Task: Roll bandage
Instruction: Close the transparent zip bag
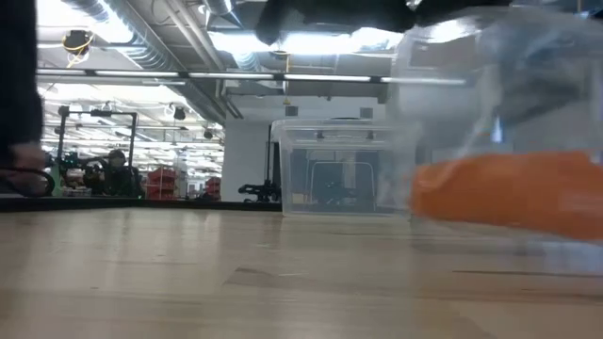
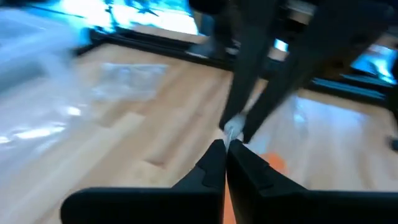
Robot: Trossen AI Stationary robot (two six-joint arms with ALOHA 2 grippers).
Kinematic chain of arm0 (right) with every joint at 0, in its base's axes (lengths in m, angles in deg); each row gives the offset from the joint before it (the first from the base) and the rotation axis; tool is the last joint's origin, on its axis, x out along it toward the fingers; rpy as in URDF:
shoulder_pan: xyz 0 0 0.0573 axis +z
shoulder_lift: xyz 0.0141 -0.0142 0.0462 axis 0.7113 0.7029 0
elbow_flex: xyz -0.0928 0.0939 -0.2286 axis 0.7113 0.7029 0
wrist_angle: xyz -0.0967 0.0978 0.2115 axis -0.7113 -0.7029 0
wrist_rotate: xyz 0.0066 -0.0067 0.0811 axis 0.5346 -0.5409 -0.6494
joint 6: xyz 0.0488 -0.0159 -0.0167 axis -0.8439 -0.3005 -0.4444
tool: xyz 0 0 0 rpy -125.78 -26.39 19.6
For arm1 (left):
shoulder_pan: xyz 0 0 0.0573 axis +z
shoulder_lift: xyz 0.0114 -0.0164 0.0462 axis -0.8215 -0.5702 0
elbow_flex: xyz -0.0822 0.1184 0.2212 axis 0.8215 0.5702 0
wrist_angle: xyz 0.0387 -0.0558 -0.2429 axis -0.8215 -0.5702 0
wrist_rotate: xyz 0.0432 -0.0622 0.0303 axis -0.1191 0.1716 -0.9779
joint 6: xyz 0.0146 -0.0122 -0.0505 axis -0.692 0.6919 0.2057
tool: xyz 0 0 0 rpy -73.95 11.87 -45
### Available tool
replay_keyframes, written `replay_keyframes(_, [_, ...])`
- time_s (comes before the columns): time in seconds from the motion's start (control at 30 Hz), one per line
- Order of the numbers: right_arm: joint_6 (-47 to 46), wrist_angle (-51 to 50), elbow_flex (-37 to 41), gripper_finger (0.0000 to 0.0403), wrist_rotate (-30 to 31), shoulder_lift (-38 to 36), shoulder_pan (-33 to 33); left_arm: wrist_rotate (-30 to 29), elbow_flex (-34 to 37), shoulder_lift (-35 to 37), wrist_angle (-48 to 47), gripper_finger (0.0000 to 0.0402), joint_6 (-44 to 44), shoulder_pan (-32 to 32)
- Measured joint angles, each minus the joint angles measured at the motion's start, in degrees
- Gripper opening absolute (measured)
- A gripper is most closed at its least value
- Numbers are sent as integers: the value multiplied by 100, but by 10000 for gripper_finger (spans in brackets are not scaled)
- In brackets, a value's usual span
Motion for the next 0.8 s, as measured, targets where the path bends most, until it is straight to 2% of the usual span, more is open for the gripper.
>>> replay_keyframes(0.07, [-224,-118,-4,26,58,-1,-2,-450,0,-2,-21,0,36,-27])
replay_keyframes(0.17, [-530,-449,4,26,-313,20,43,-1112,-5,10,18,1,90,-15])
replay_keyframes(0.27, [-786,-742,1,26,-410,13,67,-1279,-7,13,-7,1,-33,-26])
replay_keyframes(0.37, [-857,-928,10,26,-342,15,112,-892,-4,11,18,1,-216,-57])
replay_keyframes(0.53, [-715,-898,6,26,-611,13,115,322,-5,11,49,7,-334,-37])
replay_keyframes(0.7, [-558,-792,6,26,-578,13,113,1361,-7,-72,102,45,-253,96])
replay_keyframes(0.8, [-498,-693,6,26,-577,13,113,1611,-3,-233,285,66,-274,179])
